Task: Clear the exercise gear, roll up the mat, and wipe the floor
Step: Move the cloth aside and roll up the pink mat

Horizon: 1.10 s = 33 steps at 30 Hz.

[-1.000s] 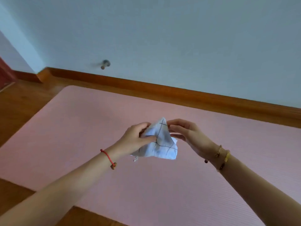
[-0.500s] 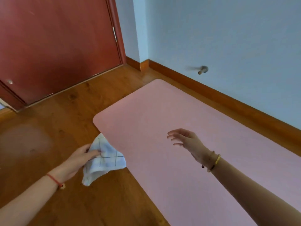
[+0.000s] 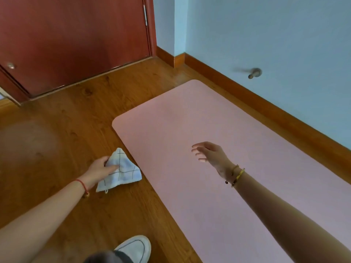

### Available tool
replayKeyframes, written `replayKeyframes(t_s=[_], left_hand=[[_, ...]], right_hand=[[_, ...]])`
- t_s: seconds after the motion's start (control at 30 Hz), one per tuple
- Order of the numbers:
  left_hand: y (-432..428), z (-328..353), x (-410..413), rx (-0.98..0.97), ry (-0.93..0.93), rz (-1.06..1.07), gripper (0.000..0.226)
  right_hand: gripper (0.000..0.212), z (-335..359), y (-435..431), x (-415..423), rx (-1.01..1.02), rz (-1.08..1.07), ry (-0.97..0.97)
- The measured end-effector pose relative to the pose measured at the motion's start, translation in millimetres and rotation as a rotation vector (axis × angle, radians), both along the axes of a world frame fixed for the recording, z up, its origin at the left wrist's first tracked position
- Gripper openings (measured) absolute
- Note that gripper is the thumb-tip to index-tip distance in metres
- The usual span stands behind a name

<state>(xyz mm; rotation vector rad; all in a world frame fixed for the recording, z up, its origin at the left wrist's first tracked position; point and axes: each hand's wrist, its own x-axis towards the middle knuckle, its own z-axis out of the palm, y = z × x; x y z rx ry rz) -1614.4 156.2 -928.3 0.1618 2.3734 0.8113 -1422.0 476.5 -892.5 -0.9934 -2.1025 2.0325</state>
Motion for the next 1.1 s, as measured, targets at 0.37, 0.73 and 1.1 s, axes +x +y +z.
replayKeyframes(t_s=[0.37,0.73,1.1], left_hand=[[3,-4,-35,0.049,0.084,-0.051,0.05],[59,17,-159,0.09,0.268,-0.167,0.058],[93,-63,-235,-0.072,0.191,-0.197,0.066]], right_hand=[[0.022,-11,-21,-46,0.066,0.034,-0.03],[0.025,-20,-15,-188,0.235,0.064,-0.073],[0.044,-64,-14,-311,0.395,0.192,-0.177]])
